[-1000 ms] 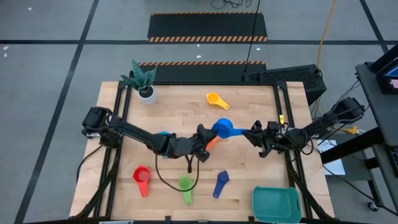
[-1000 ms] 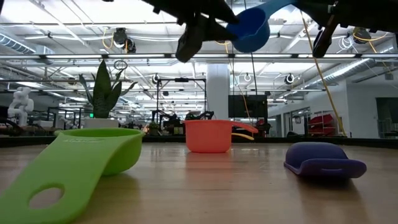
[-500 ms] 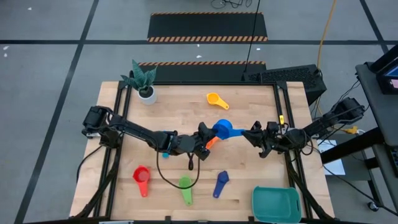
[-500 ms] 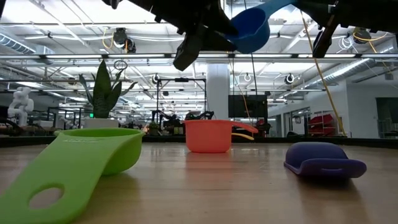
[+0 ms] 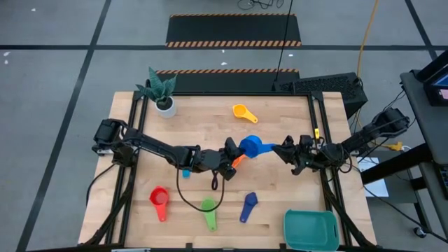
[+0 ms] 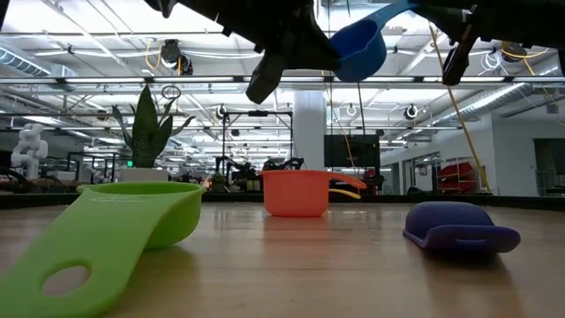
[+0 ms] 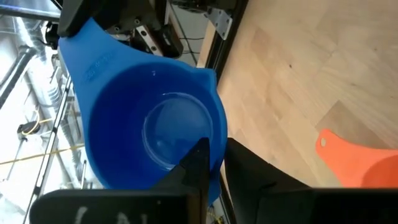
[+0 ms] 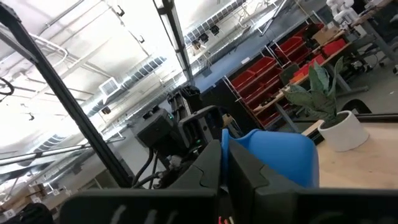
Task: Nest measuring cups in basket
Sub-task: Stack the blue measuring cup on top of the orange measuring cup
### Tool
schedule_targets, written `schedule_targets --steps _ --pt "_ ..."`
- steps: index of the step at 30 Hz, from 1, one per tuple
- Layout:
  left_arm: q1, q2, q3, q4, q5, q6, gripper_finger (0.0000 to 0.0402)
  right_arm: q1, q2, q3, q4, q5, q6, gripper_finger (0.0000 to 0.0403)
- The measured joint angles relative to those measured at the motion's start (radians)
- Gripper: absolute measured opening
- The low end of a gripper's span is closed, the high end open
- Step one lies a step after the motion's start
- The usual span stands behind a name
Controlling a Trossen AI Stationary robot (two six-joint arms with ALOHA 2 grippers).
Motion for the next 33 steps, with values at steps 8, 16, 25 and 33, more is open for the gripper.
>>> schedule_targets --steps 8,16,25,33 --pt "0.016 0.0 0.0 -0.028 0.044 0.002 0.0015 -0.001 0.0 0.0 -0.005 0.006 -0.006 0.0027" --pt "0.015 0.0 0.0 -0.064 0.033 -0.073 0.0008 0.0 -0.035 0.0 -0.009 0.001 -0.088 0.0178" --pt "-0.03 -0.037 0.0 -0.292 0.039 -0.355 0.0006 0.001 -0.179 0.0 -0.115 0.088 -0.252 0.0301" --pt "-0.059 -0.098 0.002 -0.465 0.107 -0.594 0.0008 0.0 -0.318 -0.001 -0.253 0.237 -0.351 0.0303"
